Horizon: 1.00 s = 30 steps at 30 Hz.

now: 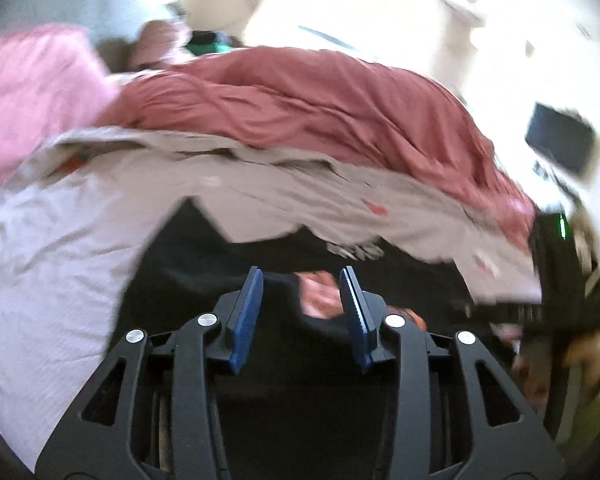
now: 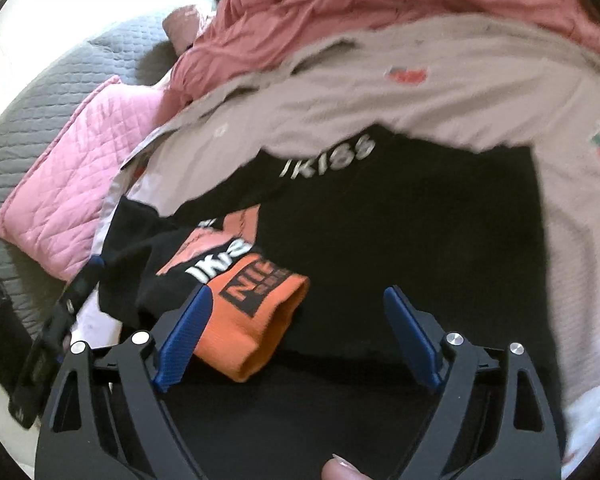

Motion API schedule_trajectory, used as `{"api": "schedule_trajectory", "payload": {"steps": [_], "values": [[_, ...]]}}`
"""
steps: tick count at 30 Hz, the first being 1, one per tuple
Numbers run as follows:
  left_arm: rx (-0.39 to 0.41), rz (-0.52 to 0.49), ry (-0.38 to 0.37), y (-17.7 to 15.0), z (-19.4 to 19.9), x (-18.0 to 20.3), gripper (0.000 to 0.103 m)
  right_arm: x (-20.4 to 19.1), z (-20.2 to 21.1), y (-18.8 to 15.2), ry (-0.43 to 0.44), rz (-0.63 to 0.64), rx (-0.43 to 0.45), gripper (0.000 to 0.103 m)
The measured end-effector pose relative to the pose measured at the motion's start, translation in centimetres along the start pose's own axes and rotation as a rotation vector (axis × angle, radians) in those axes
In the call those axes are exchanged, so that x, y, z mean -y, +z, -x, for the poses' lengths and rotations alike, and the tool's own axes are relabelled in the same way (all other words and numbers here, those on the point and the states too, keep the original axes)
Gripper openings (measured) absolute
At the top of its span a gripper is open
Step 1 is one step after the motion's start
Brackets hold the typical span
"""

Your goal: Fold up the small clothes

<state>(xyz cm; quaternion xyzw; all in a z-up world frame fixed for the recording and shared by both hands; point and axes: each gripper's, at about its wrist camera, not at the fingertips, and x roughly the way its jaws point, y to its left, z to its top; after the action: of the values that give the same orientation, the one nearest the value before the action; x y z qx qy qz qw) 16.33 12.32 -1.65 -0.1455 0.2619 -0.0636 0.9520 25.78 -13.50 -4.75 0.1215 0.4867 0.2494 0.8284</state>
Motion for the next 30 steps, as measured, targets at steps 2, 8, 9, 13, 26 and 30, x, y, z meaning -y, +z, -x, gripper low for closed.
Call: {"api": "schedule_trajectory", "payload": {"steps": [2, 8, 9, 13, 26, 30], "values": [[0.016, 0.051, 0.023, 0.3, 0.3, -1.2, 0.032, 0.1, -0.9, -0.1, 0.025, -0.039, -0.028, 0.084], [0.059, 0.135, 0.136, 0.9, 1.2, -3.5, 0.038, 0.1, -3.0, -0.2, 0.017, -0.096, -0.048, 0.076], [0.066, 0.14, 0.155, 1.0, 1.3, -3.7, 0.039, 0.0, -3.0, -0.2, 0.016, -0.092, -0.042, 0.072], [0.09, 0.154, 0.198, 1.2, 2.1, -4.4, 0.044, -1.0, -3.6, -0.2, 0.044, -0.029, -0.05, 0.035], [0.096, 0.176, 0.205, 1.0, 2.3, -5.1, 0.046, -5.3, 4.5, 3.0, -0.042, 0.324, 0.242, 0.008], [0.083, 0.157, 0.201, 0.9, 1.9, -4.6, 0.046, -3.2, 6.6, 4.9, -0.172, 0.347, 0.286, 0.008]]}}
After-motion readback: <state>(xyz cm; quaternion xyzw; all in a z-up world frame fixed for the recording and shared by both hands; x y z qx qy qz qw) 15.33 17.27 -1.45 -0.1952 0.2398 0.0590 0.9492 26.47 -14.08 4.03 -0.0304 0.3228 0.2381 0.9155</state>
